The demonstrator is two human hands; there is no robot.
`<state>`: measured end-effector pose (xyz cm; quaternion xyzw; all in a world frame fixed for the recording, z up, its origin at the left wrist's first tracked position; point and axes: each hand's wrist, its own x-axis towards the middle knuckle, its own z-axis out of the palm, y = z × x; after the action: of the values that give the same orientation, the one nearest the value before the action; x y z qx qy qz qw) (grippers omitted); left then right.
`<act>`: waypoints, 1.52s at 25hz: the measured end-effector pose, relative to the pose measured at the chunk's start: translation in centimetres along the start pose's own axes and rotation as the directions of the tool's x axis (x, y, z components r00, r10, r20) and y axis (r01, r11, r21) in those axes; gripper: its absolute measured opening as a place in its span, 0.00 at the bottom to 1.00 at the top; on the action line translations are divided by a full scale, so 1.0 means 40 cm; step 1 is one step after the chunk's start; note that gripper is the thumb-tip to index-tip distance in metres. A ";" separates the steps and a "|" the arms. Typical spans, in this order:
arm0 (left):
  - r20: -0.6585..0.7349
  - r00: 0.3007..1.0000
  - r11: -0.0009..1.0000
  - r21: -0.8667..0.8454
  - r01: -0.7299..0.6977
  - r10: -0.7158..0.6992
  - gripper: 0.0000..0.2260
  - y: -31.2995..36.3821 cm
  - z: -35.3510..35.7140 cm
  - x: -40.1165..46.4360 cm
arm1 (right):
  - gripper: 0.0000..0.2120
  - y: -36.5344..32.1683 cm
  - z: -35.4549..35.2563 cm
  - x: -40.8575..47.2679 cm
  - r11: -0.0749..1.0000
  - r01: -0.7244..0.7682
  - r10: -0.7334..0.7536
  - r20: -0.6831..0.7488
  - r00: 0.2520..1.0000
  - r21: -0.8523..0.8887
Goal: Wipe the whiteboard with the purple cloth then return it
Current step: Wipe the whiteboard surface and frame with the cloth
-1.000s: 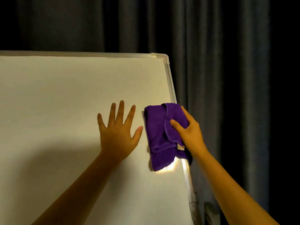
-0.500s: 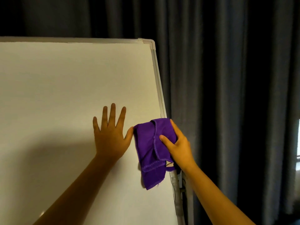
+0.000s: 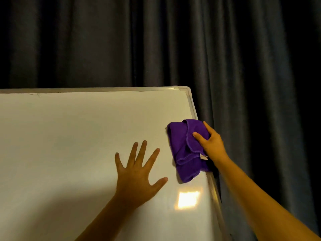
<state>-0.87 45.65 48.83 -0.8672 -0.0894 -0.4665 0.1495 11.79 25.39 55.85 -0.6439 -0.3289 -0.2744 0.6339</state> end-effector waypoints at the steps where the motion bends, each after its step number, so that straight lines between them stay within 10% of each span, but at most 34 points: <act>1: -0.009 1.000 1.000 0.002 -0.002 0.002 0.37 -0.013 0.010 0.013 | 0.31 -0.006 0.010 0.038 1.000 0.006 -0.006 0.001 1.000 -0.006; 20: -0.053 0.990 0.992 -0.014 0.129 -0.129 0.34 -0.180 -0.021 0.283 | 0.30 -0.131 0.062 0.422 0.948 0.213 -0.231 -0.052 0.972 -0.235; 26: -0.043 0.986 0.987 -0.002 0.163 -0.163 0.34 -0.195 -0.022 0.274 | 0.39 -0.173 0.113 0.507 0.608 0.364 -0.310 0.211 0.927 -0.705; 38: -0.049 0.988 0.989 0.008 0.149 -0.148 0.33 -0.346 -0.018 0.272 | 0.27 -0.258 0.351 0.484 0.297 0.609 -0.472 0.442 0.763 -0.735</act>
<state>0.47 58.57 60.73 -0.8459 -0.1529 -0.4964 0.1213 15.20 40.66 76.68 -0.7342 -0.3917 -0.5489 0.0790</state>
